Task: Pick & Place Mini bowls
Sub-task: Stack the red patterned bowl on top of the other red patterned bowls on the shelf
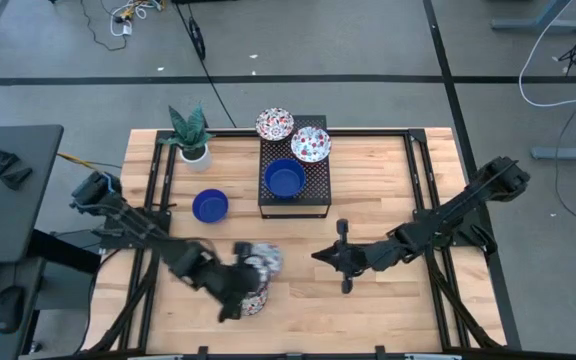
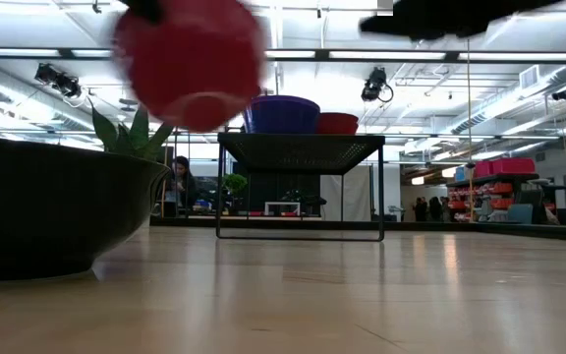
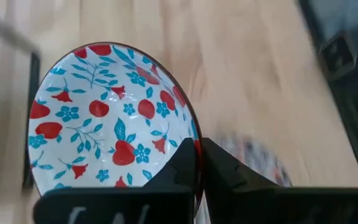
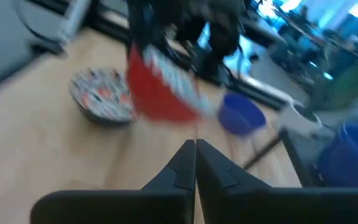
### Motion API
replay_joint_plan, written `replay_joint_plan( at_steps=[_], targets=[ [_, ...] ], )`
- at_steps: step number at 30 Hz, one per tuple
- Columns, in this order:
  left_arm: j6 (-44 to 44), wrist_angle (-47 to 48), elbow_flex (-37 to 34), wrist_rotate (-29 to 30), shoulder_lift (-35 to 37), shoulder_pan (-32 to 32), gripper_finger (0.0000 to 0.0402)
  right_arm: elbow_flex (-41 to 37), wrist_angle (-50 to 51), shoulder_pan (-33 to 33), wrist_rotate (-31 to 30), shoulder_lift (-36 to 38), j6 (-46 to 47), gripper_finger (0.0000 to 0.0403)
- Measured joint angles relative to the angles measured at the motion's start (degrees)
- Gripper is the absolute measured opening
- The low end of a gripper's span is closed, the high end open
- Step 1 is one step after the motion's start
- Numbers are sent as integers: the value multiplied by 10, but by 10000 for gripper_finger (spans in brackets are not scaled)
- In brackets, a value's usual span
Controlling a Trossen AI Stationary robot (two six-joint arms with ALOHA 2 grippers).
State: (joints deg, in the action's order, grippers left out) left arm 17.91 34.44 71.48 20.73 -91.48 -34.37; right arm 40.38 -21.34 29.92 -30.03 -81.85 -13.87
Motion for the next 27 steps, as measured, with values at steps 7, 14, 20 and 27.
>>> replay_joint_plan(
  at_steps=[7, 14, 20, 27],
  targets=[
    [-167, -167, -3, -118, -71, 68, 11, 0, 29, -19, 210, 91, 33, 27],
    [-206, -208, -3, -164, -109, 91, 17, 0, 40, -68, 395, 70, 86, 103],
    [-213, -211, -3, -165, -109, 91, 12, 0, -4, -96, 426, -12, 72, 167],
    [-214, -213, -3, -165, -109, 92, 20, 0, -21, -120, 461, -67, 73, 183]
  ],
)
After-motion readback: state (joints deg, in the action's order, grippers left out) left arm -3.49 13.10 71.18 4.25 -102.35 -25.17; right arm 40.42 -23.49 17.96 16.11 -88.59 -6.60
